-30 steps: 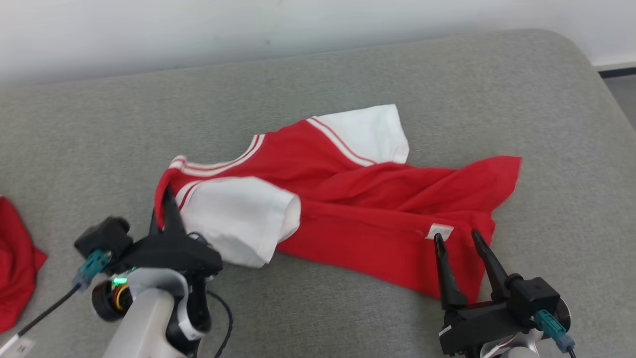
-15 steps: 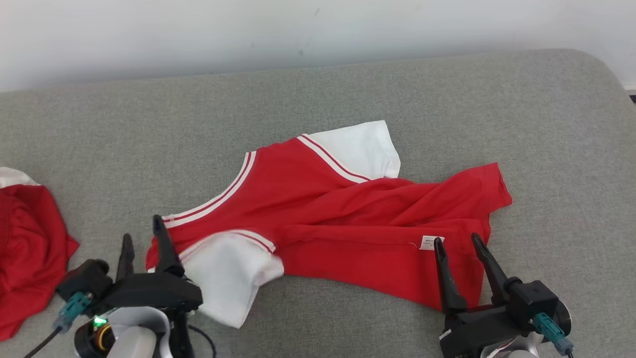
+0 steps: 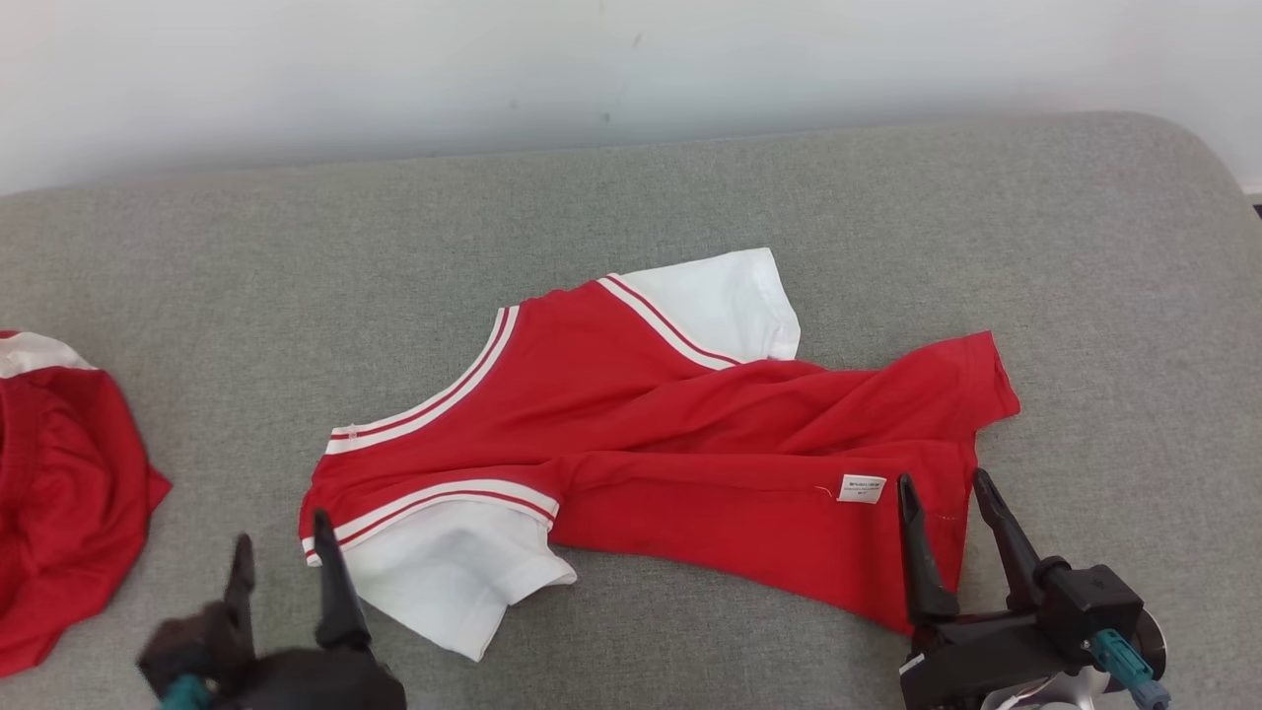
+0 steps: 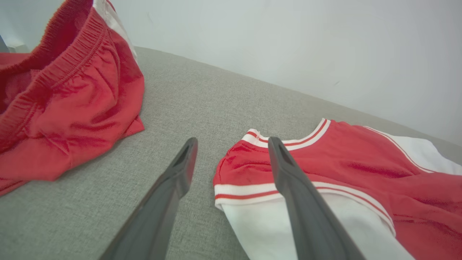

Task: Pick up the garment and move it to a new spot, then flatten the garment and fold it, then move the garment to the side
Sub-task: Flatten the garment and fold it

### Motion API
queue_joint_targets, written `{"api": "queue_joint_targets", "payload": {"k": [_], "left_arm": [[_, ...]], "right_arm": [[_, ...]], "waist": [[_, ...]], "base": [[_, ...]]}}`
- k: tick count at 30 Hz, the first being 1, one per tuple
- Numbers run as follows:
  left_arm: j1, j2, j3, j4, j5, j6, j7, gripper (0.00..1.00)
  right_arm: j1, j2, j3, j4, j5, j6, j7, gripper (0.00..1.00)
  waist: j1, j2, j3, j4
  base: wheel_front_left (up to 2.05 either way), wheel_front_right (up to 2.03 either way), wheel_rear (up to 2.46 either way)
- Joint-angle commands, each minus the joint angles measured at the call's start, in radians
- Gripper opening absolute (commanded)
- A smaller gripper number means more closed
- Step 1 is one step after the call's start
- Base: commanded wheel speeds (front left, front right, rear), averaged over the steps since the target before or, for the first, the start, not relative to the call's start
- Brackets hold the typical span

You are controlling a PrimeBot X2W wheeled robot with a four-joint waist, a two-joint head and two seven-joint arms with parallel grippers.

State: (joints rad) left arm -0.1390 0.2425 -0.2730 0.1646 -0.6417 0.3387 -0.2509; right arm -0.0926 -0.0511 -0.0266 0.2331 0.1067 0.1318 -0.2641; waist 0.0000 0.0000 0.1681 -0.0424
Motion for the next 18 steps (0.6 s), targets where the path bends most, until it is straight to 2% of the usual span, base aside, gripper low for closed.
{"api": "queue_joint_targets", "payload": {"k": [1,6,18], "left_arm": [[0.031,0.013,-0.023,-0.007,0.037,0.015,0.008,1.00],[0.080,0.002,-0.091,-0.014,0.067,0.031,0.051,1.00],[0.101,-0.037,-0.192,0.036,0.045,0.033,0.205,1.00]], "right_arm": [[0.009,0.002,-0.004,-0.004,-0.004,-0.002,0.000,1.00],[0.016,0.002,-0.011,-0.004,-0.004,-0.002,0.000,1.00],[0.023,0.002,-0.007,0.005,0.006,-0.002,0.000,1.00]], "waist": [[0.0000,0.0000,-0.005,0.003],[0.0000,0.0000,-0.018,0.008],[0.0000,0.0000,-0.058,0.003]], "base": [[0.00,0.00,0.00],[0.00,0.00,0.00],[0.00,0.00,0.00]]}}
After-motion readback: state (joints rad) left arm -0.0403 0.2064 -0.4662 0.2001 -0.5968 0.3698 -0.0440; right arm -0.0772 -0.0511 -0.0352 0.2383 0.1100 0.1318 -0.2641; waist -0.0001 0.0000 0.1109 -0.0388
